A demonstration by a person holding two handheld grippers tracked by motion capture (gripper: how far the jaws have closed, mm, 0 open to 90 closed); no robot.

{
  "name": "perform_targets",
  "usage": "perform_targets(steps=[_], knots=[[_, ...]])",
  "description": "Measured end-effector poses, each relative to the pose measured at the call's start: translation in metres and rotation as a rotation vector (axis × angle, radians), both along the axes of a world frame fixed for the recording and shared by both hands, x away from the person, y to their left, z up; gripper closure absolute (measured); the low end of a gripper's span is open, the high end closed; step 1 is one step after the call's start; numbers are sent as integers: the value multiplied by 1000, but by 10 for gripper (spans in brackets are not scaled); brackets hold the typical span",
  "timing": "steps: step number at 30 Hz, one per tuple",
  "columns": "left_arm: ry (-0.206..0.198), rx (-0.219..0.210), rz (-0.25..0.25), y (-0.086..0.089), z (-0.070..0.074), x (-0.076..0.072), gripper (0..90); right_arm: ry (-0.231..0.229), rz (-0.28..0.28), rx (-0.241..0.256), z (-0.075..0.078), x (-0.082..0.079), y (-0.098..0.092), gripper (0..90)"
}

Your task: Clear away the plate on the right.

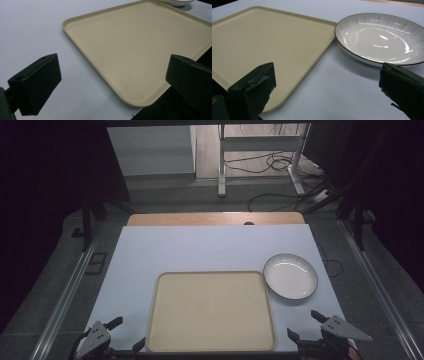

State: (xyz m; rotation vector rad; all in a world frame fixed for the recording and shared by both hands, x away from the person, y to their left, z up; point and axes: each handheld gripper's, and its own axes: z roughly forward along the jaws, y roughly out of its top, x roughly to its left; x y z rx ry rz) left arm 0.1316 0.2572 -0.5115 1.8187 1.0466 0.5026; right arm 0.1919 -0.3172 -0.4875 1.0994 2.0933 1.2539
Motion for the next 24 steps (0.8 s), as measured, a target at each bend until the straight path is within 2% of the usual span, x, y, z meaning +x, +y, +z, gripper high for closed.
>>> perform_targets(steps=[2, 3, 5, 7, 16, 24], knots=[[2, 0, -4, 0, 0, 0, 0, 3, 1, 3, 0, 1, 0, 14], [6, -2, -7, 0, 0, 0, 0, 24, 2, 27, -1, 2, 1, 14], [8, -6, -8, 1, 0, 0, 0, 37, 3, 41, -2, 3, 1, 13], [8, -7, -9, 1, 0, 1, 0, 40, 2, 41, -2, 3, 2, 13], [14, -1, -13, 0, 0, 1, 2, 24, 22, -37, -5, 4, 5, 18], [15, -2, -11, 1, 0, 1, 3, 31, 28, -44, -4, 5, 6, 25]])
